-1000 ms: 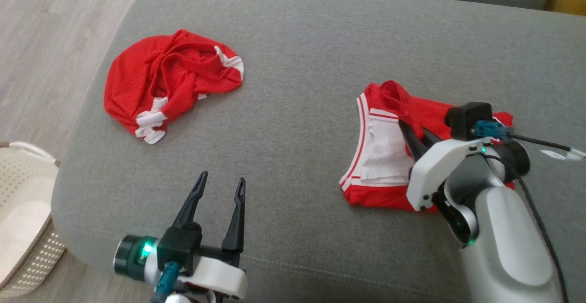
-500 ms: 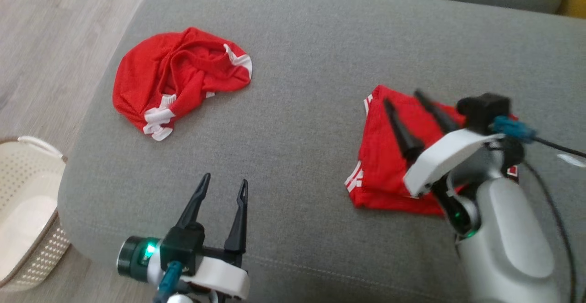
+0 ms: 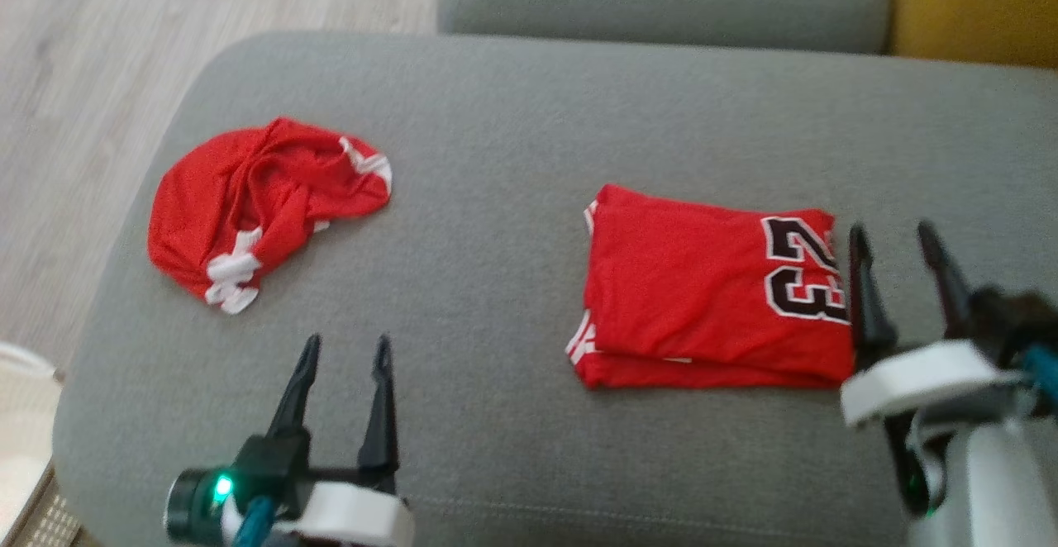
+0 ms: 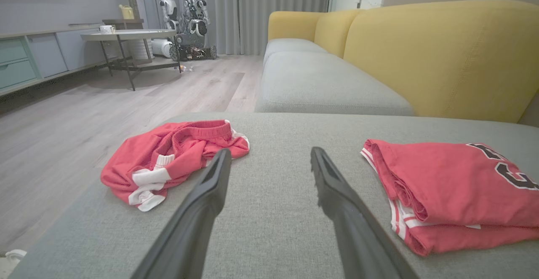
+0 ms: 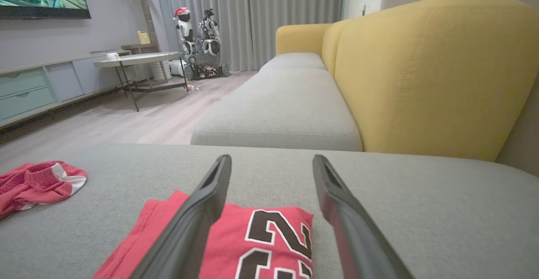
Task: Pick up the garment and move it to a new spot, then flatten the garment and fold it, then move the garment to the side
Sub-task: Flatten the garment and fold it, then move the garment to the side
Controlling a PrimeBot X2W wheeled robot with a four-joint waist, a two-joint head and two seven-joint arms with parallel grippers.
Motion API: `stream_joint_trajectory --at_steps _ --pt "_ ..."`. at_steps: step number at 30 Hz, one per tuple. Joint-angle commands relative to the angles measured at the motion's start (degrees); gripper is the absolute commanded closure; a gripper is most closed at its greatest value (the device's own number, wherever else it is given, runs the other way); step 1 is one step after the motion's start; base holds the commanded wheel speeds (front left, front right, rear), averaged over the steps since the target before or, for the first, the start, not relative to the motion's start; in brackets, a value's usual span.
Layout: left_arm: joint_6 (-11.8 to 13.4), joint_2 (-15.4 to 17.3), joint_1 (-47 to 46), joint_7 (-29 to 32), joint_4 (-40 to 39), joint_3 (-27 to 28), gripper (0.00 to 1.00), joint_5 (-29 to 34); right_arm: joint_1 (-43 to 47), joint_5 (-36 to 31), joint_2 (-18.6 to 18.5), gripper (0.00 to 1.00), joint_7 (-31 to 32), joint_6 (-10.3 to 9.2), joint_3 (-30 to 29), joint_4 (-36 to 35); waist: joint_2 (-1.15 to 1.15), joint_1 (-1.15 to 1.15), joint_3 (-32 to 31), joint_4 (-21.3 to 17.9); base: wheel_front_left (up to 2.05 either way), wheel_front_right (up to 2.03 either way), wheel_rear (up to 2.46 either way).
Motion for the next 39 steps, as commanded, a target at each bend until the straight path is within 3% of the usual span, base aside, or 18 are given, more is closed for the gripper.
stream_joint_trajectory --at_steps 1,6,12,23,39 --pt "0.22 -0.11 -0.62 -0.52 -2.17 2.42 0.0 -0.19 -0.52 0.1 0.22 0.0 -1.15 0.12 1.79 -1.22 0.0 0.0 -1.7 -1.62 0.0 0.0 0.0" --pt "0.37 -0.07 1.81 -0.52 -3.78 5.53 0.0 -1.25 2.51 3.15 0.22 0.0 -8.19 0.12 4.6 3.99 0.0 0.0 -3.52 -4.13 0.0 0.0 0.0" --pt "-3.66 -0.02 3.2 -0.52 -4.03 7.99 0.0 -1.61 4.26 4.1 -0.6 0.0 -12.73 0.12 8.29 8.18 0.0 0.0 -5.2 -5.41 0.0 0.0 0.0" --pt "-7.62 -0.4 5.63 -0.52 -3.48 8.53 0.0 3.39 9.89 1.98 -0.42 0.0 -13.12 0.12 9.41 3.56 0.0 0.0 -7.95 -5.19 0.0 0.0 0.0" --pt "-9.46 -1.79 6.4 -0.52 -1.14 9.13 0.0 5.9 11.29 2.2 0.12 0.0 -13.13 0.12 9.94 2.24 0.0 0.0 -8.02 -4.44 0.0 0.0 0.0"
